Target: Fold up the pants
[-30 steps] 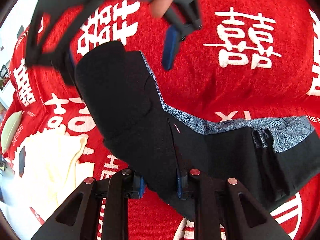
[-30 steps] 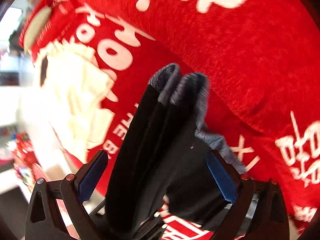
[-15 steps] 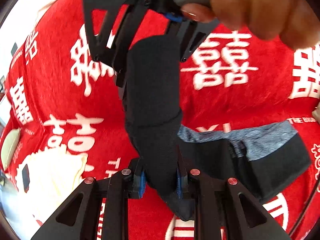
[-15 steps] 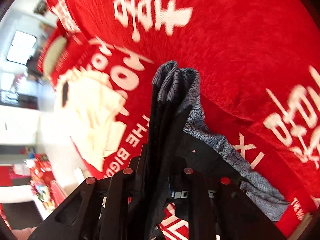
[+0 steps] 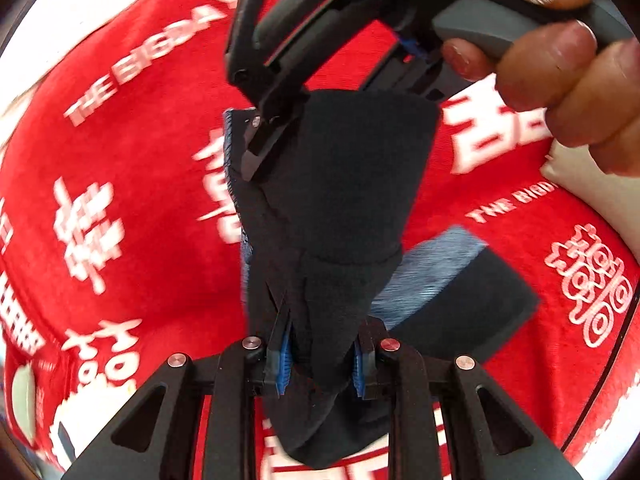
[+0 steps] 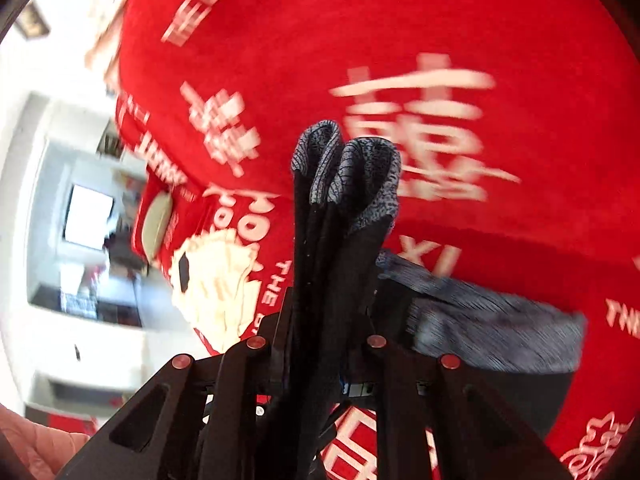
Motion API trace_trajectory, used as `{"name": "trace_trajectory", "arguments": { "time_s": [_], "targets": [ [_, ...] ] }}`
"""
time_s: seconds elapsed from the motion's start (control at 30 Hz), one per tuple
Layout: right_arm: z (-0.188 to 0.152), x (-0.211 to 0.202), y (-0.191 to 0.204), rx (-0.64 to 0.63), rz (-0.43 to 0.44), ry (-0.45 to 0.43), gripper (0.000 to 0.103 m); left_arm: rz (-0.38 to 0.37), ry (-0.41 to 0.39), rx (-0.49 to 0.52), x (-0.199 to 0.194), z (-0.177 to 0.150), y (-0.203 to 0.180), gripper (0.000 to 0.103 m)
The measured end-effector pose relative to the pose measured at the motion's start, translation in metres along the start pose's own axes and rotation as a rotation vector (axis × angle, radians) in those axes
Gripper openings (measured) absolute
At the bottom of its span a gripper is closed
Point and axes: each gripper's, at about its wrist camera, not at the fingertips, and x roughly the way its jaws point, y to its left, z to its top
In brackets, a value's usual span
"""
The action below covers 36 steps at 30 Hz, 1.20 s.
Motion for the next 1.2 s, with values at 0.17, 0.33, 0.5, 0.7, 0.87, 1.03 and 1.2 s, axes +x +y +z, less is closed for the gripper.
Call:
{"name": "trace_trajectory", "arguments": {
  "time_s": [0.17, 0.33, 0.5, 0.7, 0.87, 1.03, 1.2],
  "targets": [
    [-0.031, -0.030, -0.071, 0.103, -0.030, -0.037, 0.018, -0.072, 0.057, 0.081, 0.016, 0.010, -0.061, 0.024],
    [-0.057, -0.031, -0.136, 0.170, -0.100, -0.017, 0.018, -0.116, 0.149, 0.155, 0.045, 0.003, -0.114, 0.024],
    [-0.076, -0.010, -0.182, 0.218, -0.120, 0.019, 0.018, -0.109, 0.221, 0.187, 0.066, -0.012, -0.138, 0.024],
    [-0.099, 0.009, -0.215, 0.279, -0.081, 0.012, 0.021, -0.087, 0.247, 0.212, 0.071, -0.025, -0.149, 0.035],
    [-0.108, 0.008, -0.218, 0.292, -0.100, -0.001, 0.027, -0.126, 0.249, 0.178, 0.053, -0.032, -0.144, 0.061],
    [-0.109, -0.005, -0.207, 0.271, -0.241, 0.031, 0.055, -0.157, 0.210, 0.121, 0.021, -0.025, -0.104, 0.061],
    [-0.115, -0.028, -0.190, 0.293, -0.457, 0.006, 0.053, -0.079, 0.172, -0.044, 0.019, 0.001, -0.027, 0.061]
  ]
}}
